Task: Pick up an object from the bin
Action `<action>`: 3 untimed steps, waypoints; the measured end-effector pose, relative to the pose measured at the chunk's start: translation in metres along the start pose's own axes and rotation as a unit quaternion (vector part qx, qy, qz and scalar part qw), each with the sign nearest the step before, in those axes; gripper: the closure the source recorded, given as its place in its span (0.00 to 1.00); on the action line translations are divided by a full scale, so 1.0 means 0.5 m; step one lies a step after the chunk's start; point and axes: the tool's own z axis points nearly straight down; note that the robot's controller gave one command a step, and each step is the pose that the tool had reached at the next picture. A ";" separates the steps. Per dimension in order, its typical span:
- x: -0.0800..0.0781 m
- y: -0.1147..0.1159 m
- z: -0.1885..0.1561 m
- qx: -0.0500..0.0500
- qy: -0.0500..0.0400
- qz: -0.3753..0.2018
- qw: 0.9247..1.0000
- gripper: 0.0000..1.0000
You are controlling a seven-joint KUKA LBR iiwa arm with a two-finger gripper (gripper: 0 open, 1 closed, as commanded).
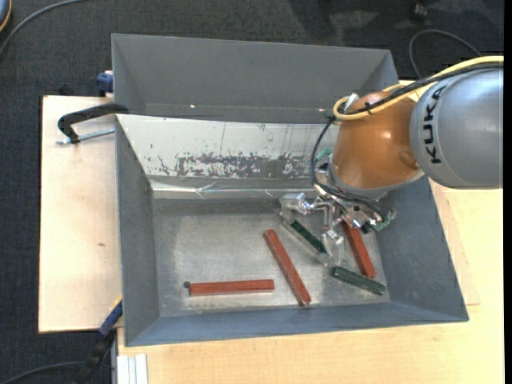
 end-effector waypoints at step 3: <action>0.080 -0.065 -0.026 -0.002 0.000 0.110 0.994 0.00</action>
Offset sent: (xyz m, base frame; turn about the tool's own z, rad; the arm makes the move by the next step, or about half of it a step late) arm -0.0036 -0.0821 -0.0013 -0.1179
